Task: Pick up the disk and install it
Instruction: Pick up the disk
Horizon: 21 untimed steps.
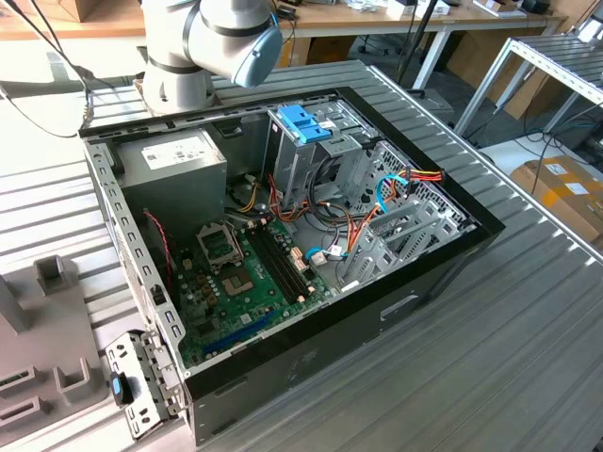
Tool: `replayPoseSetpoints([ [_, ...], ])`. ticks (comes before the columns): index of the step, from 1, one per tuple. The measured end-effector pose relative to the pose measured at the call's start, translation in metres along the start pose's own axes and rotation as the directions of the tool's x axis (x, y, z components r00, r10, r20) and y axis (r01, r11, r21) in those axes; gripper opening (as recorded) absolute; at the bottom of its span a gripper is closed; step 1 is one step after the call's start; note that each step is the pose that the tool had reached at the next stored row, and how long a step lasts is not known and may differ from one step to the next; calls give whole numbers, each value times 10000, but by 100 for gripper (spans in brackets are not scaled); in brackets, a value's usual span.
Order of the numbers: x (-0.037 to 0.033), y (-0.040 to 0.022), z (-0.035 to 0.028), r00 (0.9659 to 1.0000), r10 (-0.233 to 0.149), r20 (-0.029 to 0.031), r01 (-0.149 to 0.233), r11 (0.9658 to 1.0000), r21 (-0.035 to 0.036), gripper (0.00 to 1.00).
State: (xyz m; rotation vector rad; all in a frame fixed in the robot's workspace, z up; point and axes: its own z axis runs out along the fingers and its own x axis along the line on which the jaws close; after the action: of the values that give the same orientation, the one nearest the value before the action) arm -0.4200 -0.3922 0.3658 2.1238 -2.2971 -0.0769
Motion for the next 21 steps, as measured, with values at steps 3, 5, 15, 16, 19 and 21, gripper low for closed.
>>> replayPoseSetpoints([
  [3, 2, 20, 7, 10000, -1, 0, 1, 10000, 0, 42],
  [5, 3, 38, 12, 10000, 0, 0, 0, 10000, 1, 42],
  [15, 8, 90, 26, 10000, 20, 1, -20, 10000, 1, 42],
  [16, 8, 91, 27, 10000, 31, 1, -31, 10000, 1, 42],
  [19, 8, 92, 29, 9999, 108, 5, -108, 9999, 2, 42],
  [21, 8, 93, 31, 9997, 260, 12, -260, 9997, 6, 42],
])
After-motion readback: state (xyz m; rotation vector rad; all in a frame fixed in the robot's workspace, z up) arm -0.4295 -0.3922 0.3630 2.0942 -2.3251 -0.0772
